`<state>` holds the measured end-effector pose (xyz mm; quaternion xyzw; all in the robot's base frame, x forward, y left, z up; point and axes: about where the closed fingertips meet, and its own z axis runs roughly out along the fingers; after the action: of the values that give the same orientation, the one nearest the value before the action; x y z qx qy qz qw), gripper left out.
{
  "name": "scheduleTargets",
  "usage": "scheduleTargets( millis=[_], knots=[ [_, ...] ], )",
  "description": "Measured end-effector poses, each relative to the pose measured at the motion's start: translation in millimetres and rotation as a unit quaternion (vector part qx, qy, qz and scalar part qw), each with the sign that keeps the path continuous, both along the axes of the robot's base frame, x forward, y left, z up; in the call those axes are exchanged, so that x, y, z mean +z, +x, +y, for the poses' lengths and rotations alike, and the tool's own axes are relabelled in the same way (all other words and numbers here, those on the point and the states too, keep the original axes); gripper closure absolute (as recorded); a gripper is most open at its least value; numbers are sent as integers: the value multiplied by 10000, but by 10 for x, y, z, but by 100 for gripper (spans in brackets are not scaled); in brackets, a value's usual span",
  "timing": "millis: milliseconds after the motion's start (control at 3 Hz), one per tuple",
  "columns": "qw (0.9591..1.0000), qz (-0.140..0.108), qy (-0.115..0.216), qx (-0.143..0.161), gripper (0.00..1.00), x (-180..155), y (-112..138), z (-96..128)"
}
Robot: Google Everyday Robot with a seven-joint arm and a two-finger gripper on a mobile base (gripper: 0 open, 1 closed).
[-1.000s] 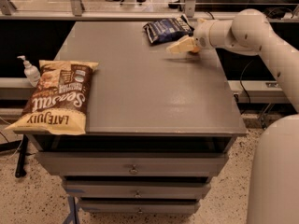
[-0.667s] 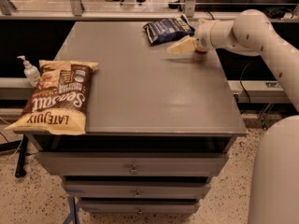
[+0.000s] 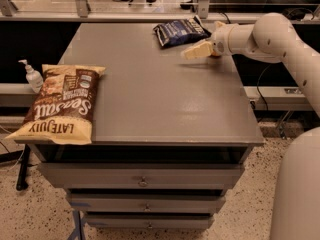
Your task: Move orange near blue chip bag
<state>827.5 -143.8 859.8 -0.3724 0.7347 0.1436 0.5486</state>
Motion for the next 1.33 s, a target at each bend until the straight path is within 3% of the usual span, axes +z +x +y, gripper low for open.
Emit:
scheduleTargets(
  millis=[1333],
  knots=[
    [10000,4,96,-24,0,38,-18,-56]
  ],
)
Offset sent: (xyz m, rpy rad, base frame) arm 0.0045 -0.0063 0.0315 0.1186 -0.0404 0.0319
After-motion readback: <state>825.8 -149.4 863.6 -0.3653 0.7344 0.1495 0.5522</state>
